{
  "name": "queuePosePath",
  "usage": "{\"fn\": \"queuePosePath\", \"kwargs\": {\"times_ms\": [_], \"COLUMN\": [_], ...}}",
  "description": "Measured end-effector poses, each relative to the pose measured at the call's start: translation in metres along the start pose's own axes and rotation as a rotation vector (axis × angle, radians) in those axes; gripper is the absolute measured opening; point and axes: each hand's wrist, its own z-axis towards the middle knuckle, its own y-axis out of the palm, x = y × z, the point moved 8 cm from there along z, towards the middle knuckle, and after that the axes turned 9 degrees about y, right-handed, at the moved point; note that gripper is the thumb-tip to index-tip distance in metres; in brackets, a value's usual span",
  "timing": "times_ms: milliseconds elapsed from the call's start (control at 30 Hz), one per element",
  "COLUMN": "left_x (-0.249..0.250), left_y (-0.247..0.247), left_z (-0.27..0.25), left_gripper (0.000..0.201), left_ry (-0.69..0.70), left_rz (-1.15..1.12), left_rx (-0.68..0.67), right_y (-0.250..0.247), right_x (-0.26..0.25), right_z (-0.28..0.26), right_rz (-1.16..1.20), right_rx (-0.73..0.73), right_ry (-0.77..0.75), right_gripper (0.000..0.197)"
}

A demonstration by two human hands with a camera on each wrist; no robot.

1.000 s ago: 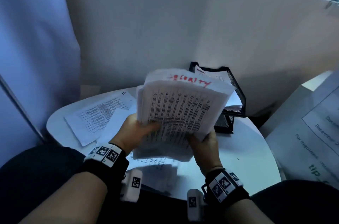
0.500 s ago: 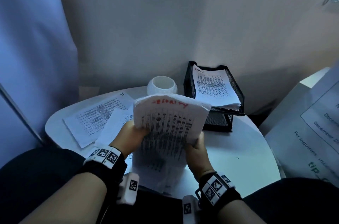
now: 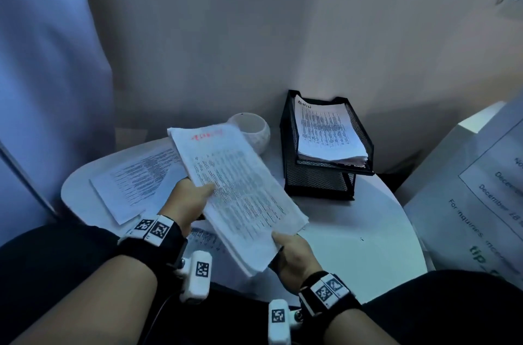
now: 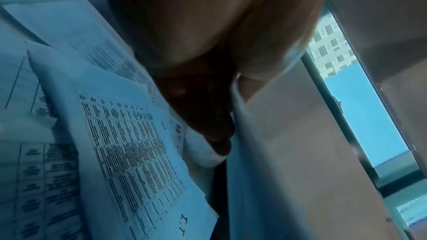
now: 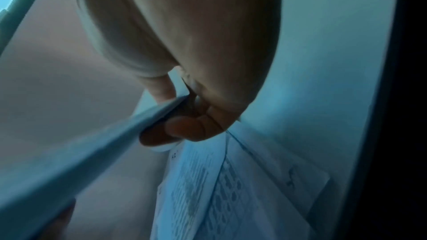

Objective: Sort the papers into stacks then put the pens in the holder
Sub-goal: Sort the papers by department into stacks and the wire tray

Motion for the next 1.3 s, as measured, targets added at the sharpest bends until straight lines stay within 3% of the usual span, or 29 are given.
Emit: {"fn": "queuePosePath", "kwargs": {"times_ms": [133,367,633,867,967,1067,1233,1300], "left_x": [0.012,0.027,0.031,0.030,0.026,0.023,0.020,0.019], "left_y": [0.017,0.024,0.024,0.023,0.022,0.021,0.018,0.018], "left_z": [-0.012,-0.012,-0.005,0.007,0.014,0.020,0.027,0.028], "left_gripper": [0.014,0.010,0.009,0.009,0.009,0.009,0.009,0.009], "left_ry": [0.027,0.106,0.161,0.186,0.170,0.151,0.134,0.133], "left_rz": [0.131,0.255,0.340,0.398,0.403,0.407,0.414,0.419], "left_rx": [-0.149,-0.214,-0.258,-0.267,-0.269,-0.266,-0.251,-0.251], "right_y": [-0.023,-0.088,-0.126,-0.122,-0.119,-0.118,-0.107,-0.114], "right_x": [0.000,-0.016,-0.070,-0.126,-0.150,-0.163,-0.183,-0.191], "right_z": [0.005,0.007,0.018,0.043,0.067,0.082,0.110,0.115], "right_rz": [0.103,0.287,0.193,0.110,-0.033,-0.012,-0.081,-0.258], "right_rx": [0.098,0.451,0.710,0.743,0.757,0.788,0.675,0.871], "right_ry": [-0.017,-0.041,-0.086,-0.100,-0.108,-0.080,-0.141,-0.043], "right_gripper": [0.025,0.021,0.028,0.024,0.026,0.014,0.009,0.018]}}
